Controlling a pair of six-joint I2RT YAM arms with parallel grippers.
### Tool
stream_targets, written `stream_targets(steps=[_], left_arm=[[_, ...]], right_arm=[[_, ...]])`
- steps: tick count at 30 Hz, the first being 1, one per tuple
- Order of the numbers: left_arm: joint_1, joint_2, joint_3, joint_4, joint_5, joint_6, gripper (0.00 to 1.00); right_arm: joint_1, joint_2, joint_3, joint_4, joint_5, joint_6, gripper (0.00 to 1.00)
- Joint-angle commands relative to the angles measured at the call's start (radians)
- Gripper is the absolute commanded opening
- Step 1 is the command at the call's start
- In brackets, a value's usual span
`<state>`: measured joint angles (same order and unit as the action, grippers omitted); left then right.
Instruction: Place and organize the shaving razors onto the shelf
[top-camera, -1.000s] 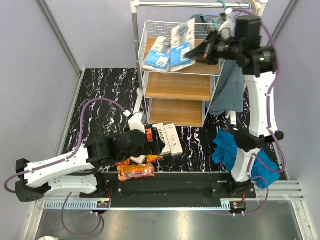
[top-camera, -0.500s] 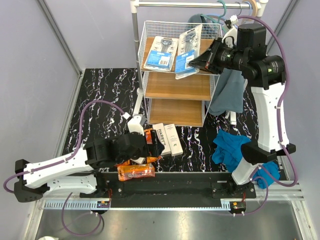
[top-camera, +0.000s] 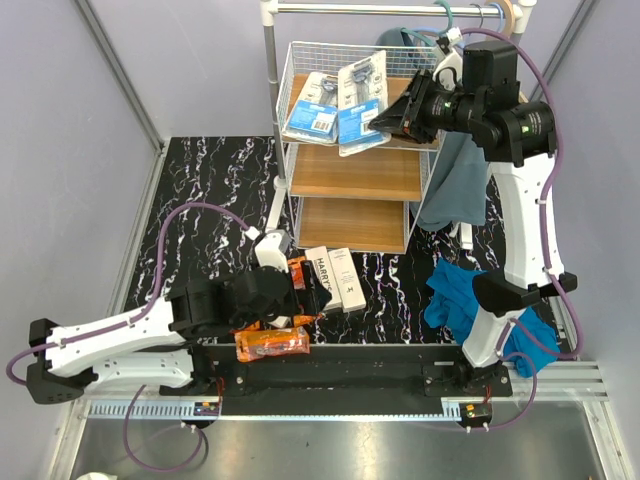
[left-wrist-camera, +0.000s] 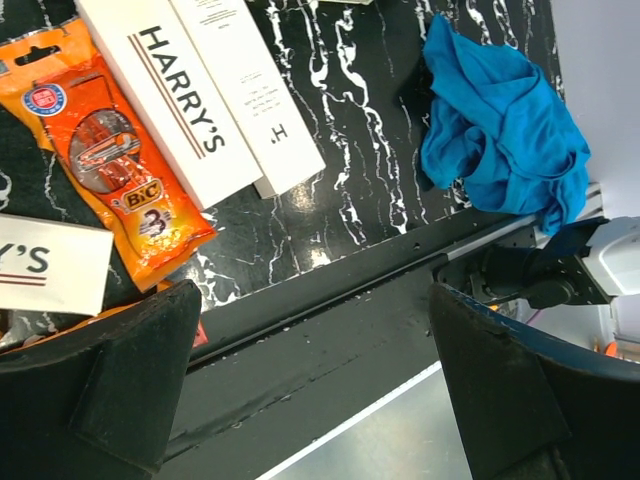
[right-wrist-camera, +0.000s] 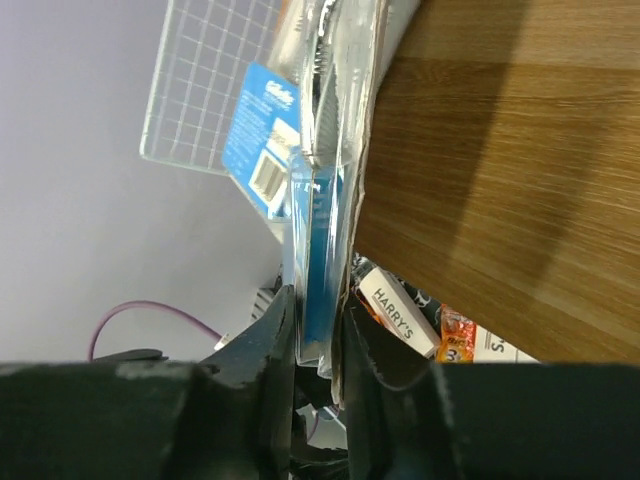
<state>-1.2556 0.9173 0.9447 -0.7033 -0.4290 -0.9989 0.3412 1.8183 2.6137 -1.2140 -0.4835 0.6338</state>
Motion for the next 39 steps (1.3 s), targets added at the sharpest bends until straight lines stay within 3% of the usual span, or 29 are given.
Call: stream_targets(steps=[1, 4, 11, 25, 31, 34, 39], left_arm=[[-0.013, 0.017, 0.016, 0.07, 0.018, -0.006, 0.99], [-0.033, 0.046, 0.038, 0.082, 0.018, -0.004, 0.99], [-0.086, 0.11, 0.069, 0.103, 0.016, -0.006, 0.99], [-0.108, 0.091, 0.088, 0.087, -0.03, 0.011, 0.99], [-0.108, 0.074, 0.112, 0.036, -0.06, 0.028, 0.99], [-0.108, 0.074, 0.12, 0.015, -0.068, 0.048, 0.99], [-0.107, 0.1, 0.115, -0.048, -0.079, 0.082, 0.99]], right_arm=[[0.001, 0.004, -0.026, -0.073, 0.108, -0.039, 0.34], [-0.001, -0.037, -0.076, -0.062, 0.19, -0.046, 0.48], [0.001, -0.099, -0.119, -0.033, 0.285, -0.055, 0.66], [0.001, -0.201, -0.219, 0.047, 0.304, -0.071, 0.73], [0.001, -0.332, -0.361, 0.286, 0.174, -0.065, 0.82], [0.001, -0.437, -0.516, 0.544, 0.076, -0.022, 0.87], [0.001, -0.591, -0.704, 0.651, -0.024, 0.033, 0.89]])
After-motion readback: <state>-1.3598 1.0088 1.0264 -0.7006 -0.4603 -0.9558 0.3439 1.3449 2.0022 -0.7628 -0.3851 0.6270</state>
